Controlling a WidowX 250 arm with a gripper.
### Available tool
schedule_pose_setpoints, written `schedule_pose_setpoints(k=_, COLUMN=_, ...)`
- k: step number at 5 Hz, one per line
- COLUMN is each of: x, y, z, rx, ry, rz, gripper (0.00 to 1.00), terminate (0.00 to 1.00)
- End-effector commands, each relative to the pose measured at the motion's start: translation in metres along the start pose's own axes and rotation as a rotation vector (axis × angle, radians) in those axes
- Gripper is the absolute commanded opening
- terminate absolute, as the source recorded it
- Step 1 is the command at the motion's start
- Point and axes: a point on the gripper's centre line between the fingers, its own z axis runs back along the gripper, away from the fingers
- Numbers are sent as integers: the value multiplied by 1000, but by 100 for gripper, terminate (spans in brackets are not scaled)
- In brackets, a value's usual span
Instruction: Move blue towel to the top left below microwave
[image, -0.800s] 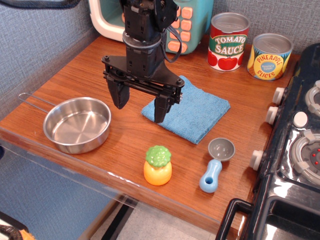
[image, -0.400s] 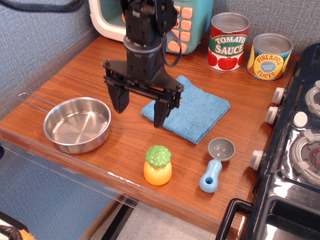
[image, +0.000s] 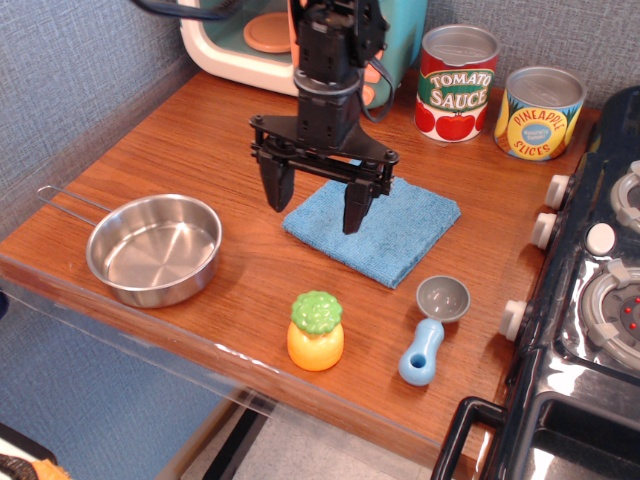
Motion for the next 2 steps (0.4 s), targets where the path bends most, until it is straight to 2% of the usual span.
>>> schedule_pose_setpoints(k=1, x=40, y=-22, z=-3, rx=-46, ry=-42, rz=-31, gripper=100, terminate=0)
schedule_pose_setpoints(k=2, x=47, y=-32, z=-10, rx=-78, ry=-49, rz=-76, gripper=100, terminate=0)
